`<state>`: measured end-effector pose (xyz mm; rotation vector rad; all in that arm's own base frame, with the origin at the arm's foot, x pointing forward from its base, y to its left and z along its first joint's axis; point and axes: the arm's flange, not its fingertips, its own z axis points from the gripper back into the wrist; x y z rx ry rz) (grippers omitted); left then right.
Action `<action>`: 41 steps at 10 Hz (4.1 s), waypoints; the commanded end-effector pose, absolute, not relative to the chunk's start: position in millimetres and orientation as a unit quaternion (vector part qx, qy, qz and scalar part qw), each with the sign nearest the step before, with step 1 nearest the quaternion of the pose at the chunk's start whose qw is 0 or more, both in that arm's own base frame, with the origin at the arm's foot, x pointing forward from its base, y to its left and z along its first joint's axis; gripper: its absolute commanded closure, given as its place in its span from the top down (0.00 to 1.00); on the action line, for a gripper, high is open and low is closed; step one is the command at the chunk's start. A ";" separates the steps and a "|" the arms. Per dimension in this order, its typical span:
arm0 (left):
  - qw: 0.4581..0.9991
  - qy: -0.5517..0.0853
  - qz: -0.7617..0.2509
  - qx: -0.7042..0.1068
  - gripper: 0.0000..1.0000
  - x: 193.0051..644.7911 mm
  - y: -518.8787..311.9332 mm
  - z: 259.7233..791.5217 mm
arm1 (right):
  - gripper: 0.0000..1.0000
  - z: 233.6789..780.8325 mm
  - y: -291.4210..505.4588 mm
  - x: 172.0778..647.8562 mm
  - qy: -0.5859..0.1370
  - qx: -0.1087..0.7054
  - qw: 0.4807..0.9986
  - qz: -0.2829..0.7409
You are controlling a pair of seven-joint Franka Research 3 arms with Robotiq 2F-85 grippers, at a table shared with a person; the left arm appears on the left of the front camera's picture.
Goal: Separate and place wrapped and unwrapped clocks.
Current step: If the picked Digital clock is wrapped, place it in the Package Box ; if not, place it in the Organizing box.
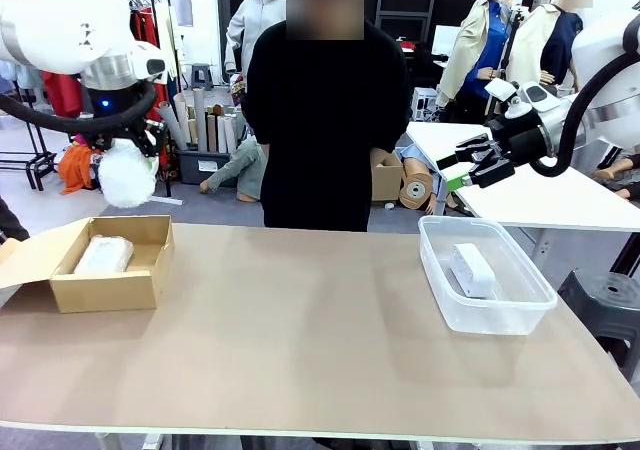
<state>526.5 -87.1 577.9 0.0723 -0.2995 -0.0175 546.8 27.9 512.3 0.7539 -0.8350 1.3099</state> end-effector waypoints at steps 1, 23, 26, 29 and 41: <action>0.990 -0.142 -0.003 0.009 0.00 545.0 -66.8 557.7 | 1.00 513.8 28.2 546.3 -0.368 0.331 0.649 0.578; 0.994 -0.103 0.015 -0.024 0.00 617.6 -35.0 401.0 | 1.00 513.8 28.2 546.3 -0.368 0.331 0.649 0.578; 0.994 -0.101 0.016 -0.025 0.00 617.8 -35.6 399.2 | 1.00 513.8 28.2 546.3 -0.368 0.331 0.649 0.578; 0.996 -0.084 -0.006 -0.021 0.00 616.3 -33.2 398.9 | 1.00 513.8 28.2 546.3 -0.368 0.331 0.649 0.578; 0.996 -0.049 -0.023 -0.064 0.00 629.5 -22.2 367.0 | 1.00 513.8 28.2 546.3 -0.368 0.331 0.649 0.578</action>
